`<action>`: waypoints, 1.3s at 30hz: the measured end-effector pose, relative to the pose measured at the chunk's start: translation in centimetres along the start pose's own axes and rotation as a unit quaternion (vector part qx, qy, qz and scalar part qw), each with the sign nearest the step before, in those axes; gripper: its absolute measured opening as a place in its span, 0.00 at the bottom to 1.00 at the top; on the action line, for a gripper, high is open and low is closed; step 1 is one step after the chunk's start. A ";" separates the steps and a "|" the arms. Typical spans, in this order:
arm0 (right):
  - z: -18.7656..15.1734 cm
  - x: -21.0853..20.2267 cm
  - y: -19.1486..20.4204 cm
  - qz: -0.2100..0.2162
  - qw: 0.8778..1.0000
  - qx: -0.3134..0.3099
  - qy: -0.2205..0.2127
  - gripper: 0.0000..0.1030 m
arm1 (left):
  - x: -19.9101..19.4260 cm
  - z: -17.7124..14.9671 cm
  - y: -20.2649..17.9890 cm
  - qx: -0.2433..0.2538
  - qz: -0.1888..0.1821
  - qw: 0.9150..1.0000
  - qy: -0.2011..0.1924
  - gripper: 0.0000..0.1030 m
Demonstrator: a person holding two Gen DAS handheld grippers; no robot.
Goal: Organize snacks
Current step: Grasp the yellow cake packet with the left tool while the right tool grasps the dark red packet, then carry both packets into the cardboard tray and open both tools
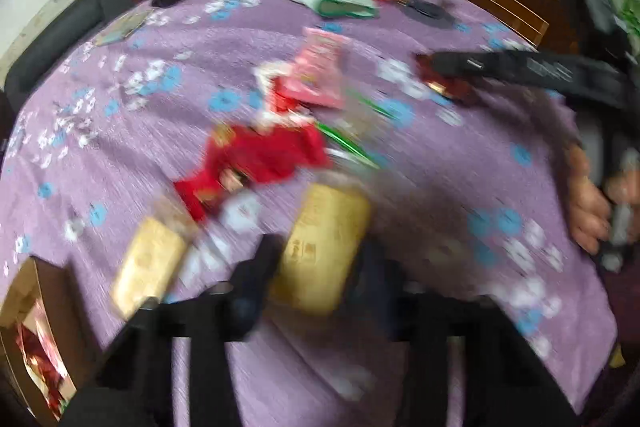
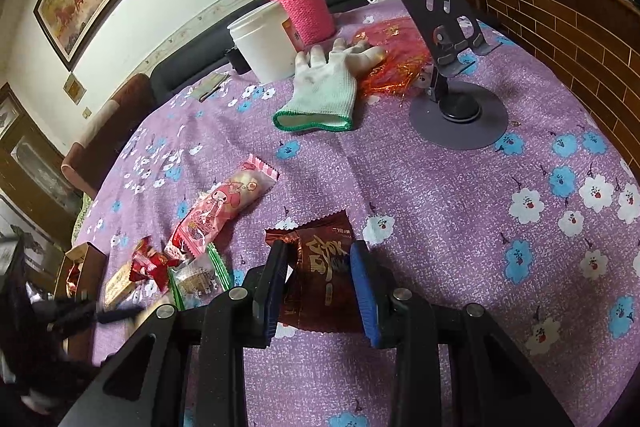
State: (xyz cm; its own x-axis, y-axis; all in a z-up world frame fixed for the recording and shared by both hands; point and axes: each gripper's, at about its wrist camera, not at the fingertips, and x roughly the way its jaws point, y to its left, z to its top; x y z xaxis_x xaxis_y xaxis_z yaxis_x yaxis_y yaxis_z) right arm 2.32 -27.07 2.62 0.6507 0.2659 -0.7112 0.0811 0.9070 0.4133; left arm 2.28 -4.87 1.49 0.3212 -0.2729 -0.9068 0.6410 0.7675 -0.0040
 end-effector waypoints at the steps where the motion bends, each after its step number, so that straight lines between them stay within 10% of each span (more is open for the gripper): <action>1: 0.0 0.0 0.0 0.006 1.000 0.002 0.002 0.34 | -0.2 -0.3 -0.5 0.000 -0.002 1.000 0.002 0.34; 9: -0.5 0.5 1.2 0.013 0.999 -0.024 0.017 0.39 | 0.3 -0.5 -1.6 -0.037 0.024 0.998 -0.033 0.47; 12: -0.6 0.5 1.3 0.014 0.999 -0.026 0.022 0.39 | 0.0 -0.8 -1.9 -0.047 0.034 0.997 -0.048 0.31; 20: -1.0 -0.1 2.9 -0.004 0.997 -0.070 0.008 0.23 | -2.9 -2.7 0.0 -0.119 0.005 0.989 -0.083 0.31; 25: -1.1 -0.3 3.0 -0.005 0.997 -0.075 0.003 0.24 | -6.6 -4.7 1.2 -0.156 -0.014 0.980 -0.121 0.31; 29: -1.5 0.5 3.5 -0.021 0.996 -0.091 0.015 0.46 | -8.4 -6.8 2.2 -0.187 -0.015 0.973 -0.134 0.31; 39: -2.4 -0.1 4.5 -0.028 0.993 -0.112 0.000 0.30 | -12.7 -13.0 7.2 -0.277 0.009 0.945 -0.174 0.31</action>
State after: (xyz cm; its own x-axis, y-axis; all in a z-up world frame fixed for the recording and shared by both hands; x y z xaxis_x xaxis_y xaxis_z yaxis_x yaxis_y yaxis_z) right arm 0.79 -22.20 3.18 0.6503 0.2130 -0.7292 -0.0528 0.9702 0.2363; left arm -6.29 11.66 7.45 0.5997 -0.3565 -0.7165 0.2005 0.9337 -0.2967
